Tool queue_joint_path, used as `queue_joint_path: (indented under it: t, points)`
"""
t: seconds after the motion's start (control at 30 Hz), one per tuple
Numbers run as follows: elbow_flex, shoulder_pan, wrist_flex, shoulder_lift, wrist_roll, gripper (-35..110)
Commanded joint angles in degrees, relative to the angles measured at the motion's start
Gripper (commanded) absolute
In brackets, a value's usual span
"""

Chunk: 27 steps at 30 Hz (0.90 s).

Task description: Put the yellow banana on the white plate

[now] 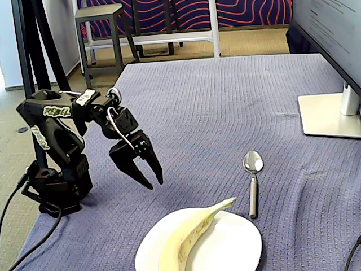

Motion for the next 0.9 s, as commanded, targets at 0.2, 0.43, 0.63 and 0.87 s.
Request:
queue_joint_path:
  t: [0.2, 0.43, 0.63, 0.87]
  points:
    - [22.2, -5.6, -3.4, 31.7, -0.3, 0]
    - [31.8, -7.5, 5.5, 46.6, -0.8, 0]
    - [32.1, -15.4, 9.0, 46.7, 0.8, 0]
    - [32.2, -17.9, 10.5, 46.8, 1.3, 0]
